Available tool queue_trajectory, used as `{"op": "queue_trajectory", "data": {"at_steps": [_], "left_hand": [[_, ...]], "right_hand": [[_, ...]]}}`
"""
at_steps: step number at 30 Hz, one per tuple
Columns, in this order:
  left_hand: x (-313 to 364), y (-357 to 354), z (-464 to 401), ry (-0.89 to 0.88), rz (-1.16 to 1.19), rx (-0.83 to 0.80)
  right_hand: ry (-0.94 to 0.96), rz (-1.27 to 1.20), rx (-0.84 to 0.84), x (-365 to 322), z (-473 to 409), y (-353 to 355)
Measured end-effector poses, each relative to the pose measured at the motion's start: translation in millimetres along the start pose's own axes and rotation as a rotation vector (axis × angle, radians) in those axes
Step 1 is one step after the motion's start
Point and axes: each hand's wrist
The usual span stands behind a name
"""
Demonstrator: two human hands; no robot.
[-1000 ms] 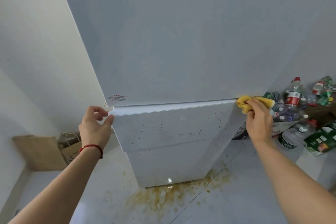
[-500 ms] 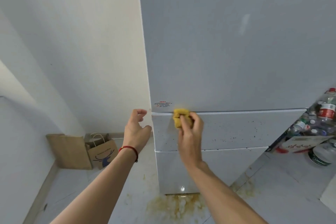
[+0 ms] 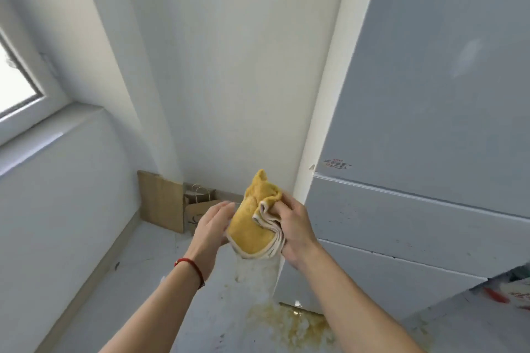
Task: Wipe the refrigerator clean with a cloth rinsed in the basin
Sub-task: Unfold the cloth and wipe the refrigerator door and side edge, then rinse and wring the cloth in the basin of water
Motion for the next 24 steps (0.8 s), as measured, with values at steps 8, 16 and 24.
{"op": "queue_trajectory", "data": {"at_steps": [8, 16, 24], "left_hand": [[-52, 72, 144, 0.026, 0.188, 0.333], [-136, 186, 326, 0.037, 0.327, 0.951], [-233, 268, 426, 0.090, 0.144, 0.993]], "right_hand": [[-0.532, -0.267, -0.559, 71, 53, -50], [-0.775, 0.269, -0.971, 189, 165, -163], [-0.863, 0.484, -1.191, 315, 278, -264]]}}
Point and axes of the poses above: each hand's wrist, its own z-axis away from the middle knuckle, its own y-axis out of the back of the hand, x = y × z, and after that the axes turned 5 degrees about -x, right-handed
